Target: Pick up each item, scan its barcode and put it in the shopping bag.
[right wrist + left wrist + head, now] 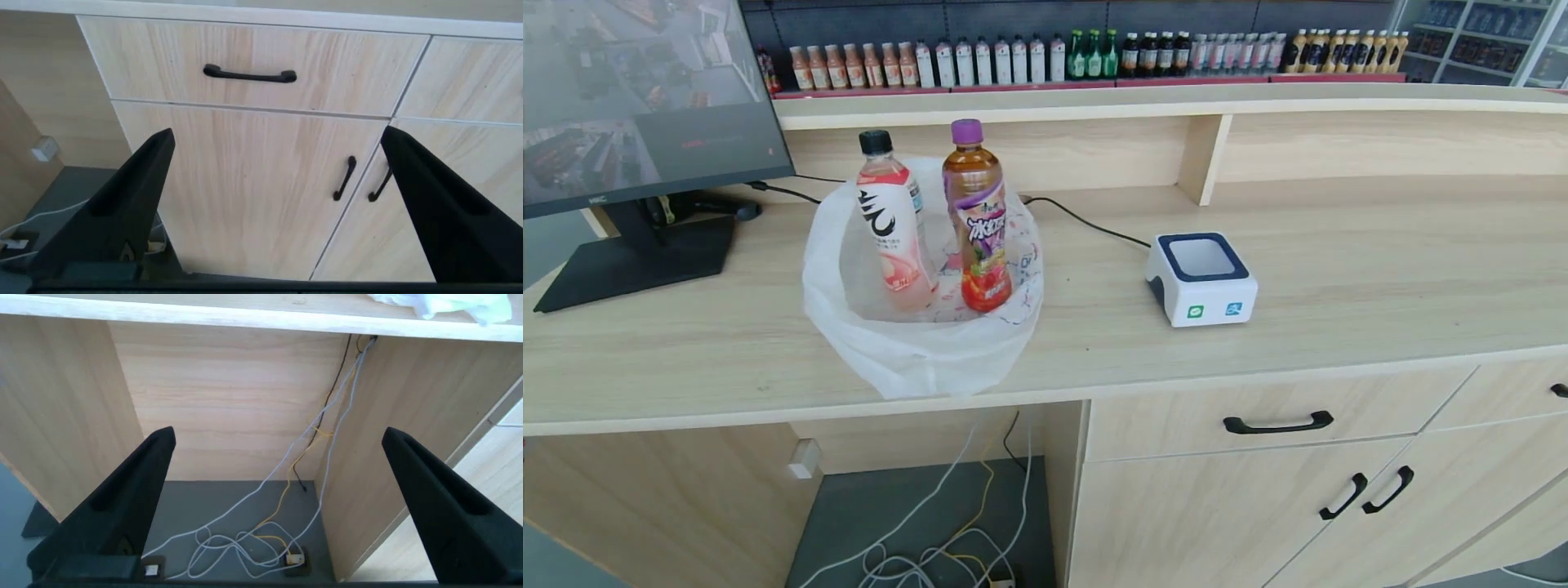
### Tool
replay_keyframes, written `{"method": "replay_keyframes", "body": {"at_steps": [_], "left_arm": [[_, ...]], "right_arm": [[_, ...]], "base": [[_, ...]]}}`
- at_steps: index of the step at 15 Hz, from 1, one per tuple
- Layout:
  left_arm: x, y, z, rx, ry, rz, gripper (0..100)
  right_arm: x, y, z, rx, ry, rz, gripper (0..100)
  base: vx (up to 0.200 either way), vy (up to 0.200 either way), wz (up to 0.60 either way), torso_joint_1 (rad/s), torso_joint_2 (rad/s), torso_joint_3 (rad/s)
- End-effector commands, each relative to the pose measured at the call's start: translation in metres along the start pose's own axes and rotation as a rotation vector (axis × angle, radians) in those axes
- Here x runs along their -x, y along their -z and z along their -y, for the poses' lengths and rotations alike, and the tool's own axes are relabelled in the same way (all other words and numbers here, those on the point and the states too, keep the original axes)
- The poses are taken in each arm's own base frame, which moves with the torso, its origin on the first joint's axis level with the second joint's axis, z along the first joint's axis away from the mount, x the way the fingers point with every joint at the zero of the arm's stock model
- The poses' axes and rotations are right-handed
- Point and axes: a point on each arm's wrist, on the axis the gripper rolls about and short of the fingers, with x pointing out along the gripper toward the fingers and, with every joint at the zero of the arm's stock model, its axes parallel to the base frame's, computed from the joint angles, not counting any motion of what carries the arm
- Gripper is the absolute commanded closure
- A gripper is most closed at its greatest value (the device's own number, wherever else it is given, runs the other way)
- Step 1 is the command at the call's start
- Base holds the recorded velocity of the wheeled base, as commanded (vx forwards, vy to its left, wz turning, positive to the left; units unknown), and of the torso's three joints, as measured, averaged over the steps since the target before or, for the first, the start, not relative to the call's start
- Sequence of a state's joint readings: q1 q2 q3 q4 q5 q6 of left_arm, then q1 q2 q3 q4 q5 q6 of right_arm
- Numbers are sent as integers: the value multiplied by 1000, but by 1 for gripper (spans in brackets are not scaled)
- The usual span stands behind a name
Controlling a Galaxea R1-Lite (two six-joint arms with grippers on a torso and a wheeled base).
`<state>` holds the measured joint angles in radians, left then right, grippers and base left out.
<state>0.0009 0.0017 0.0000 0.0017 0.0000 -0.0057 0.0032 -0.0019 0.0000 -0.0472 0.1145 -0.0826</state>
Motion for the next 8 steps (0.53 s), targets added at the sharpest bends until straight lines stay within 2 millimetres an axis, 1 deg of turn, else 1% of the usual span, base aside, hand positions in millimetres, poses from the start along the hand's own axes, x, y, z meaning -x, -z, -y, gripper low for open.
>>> {"method": "replay_keyframes", "body": {"at_steps": [1, 8], "left_arm": [[0, 0, 0, 0, 1, 0, 0], [0, 0, 0, 2, -1, 0, 0]], "right_arm": [[0, 0, 0, 2, -1, -2, 0], [0, 0, 0, 0, 1, -2, 0]], "base": [[0, -200, 0, 2, 2, -2], [0, -200, 0, 3, 2, 4]]}}
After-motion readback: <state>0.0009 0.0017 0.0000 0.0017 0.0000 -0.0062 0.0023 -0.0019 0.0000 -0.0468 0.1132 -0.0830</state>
